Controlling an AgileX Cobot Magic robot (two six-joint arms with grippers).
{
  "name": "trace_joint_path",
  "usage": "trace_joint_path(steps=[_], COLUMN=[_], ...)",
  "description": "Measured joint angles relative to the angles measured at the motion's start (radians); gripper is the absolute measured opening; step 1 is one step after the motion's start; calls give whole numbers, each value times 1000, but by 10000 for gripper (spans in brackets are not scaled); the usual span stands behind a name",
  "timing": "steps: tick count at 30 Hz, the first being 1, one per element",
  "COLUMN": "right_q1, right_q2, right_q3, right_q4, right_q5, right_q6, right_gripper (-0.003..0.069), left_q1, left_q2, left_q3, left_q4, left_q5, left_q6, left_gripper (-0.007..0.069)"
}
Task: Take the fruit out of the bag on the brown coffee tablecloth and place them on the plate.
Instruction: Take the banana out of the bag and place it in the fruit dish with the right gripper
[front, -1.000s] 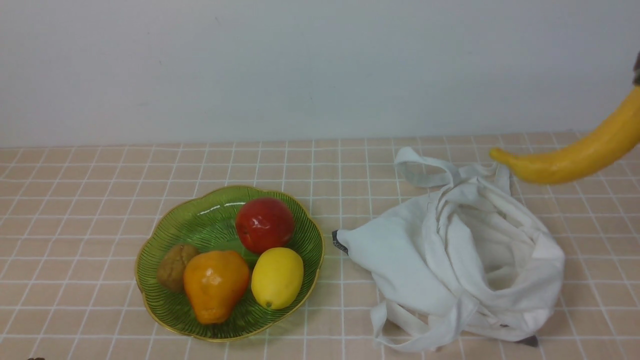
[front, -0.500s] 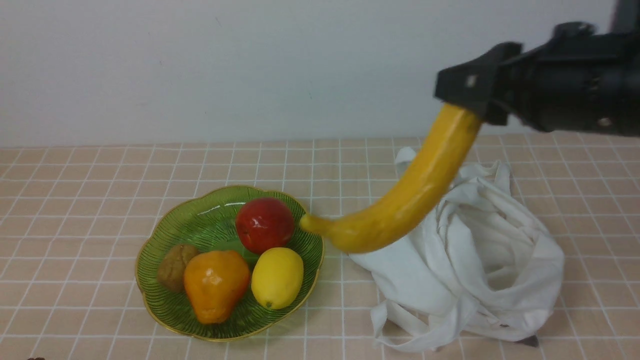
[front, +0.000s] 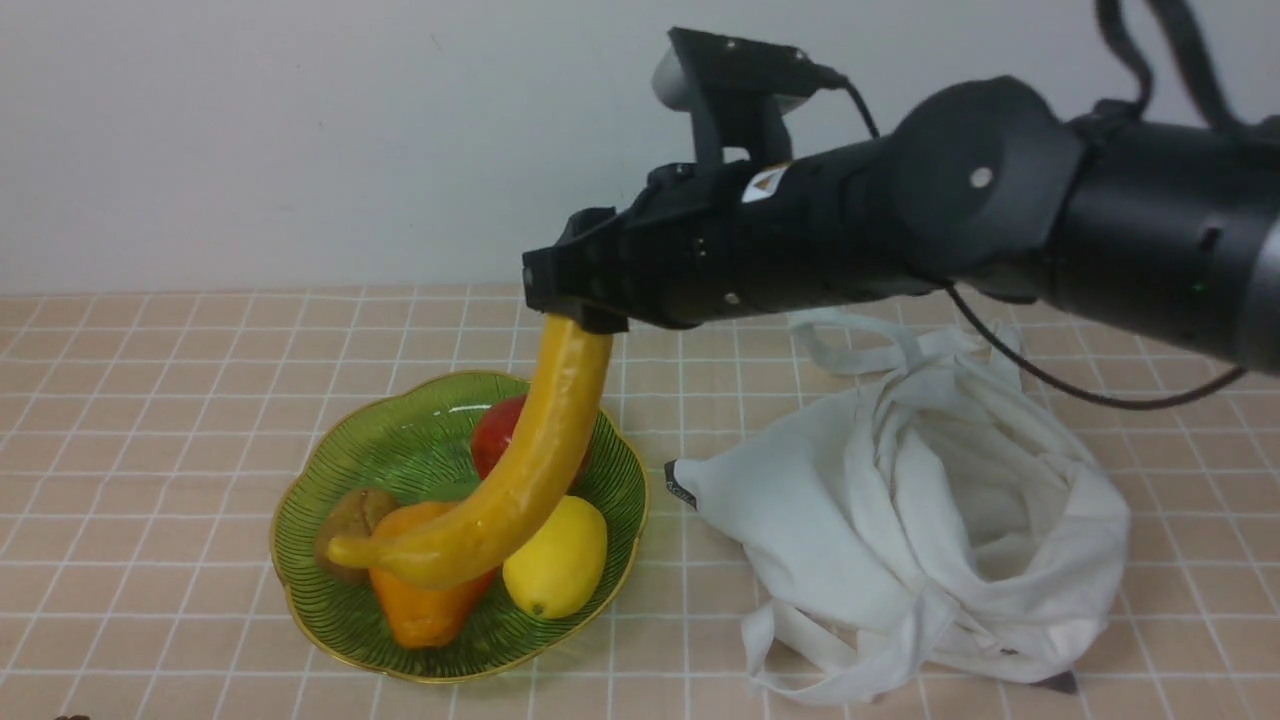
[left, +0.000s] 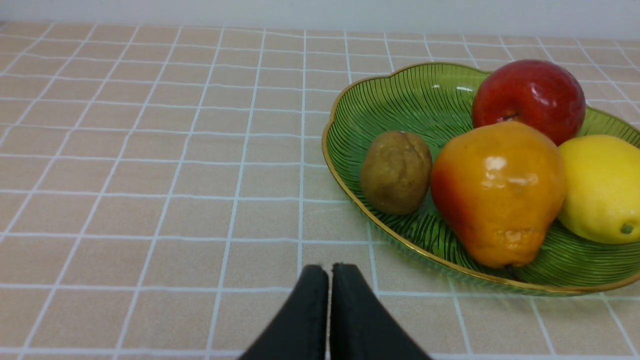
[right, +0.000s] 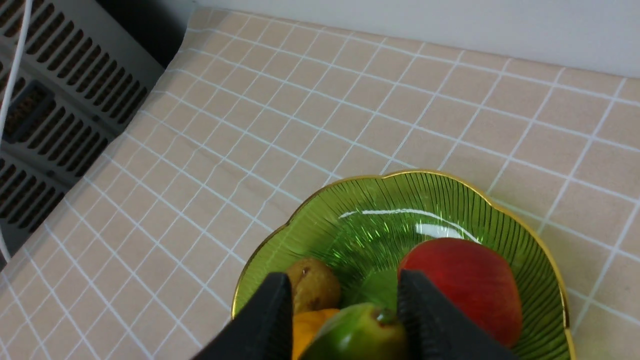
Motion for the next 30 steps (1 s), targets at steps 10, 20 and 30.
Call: trace_joint_path(steps=[10, 20, 30], right_q1=[9, 10, 10], right_q2=[215, 278, 285], right_q3=[-80, -82, -82], right_q4=[12, 26, 27], right_q5=[-5, -61, -78], right_q6=[-4, -32, -33], right_gripper=[254, 327, 641], left_q1=[0, 0, 0], left_q2=[0, 0, 0], left_q3=[0, 0, 0], left_q4=[0, 0, 0], left_q5=[0, 0, 0], left_q6=[1, 1, 1], left_gripper=[-8, -8, -8])
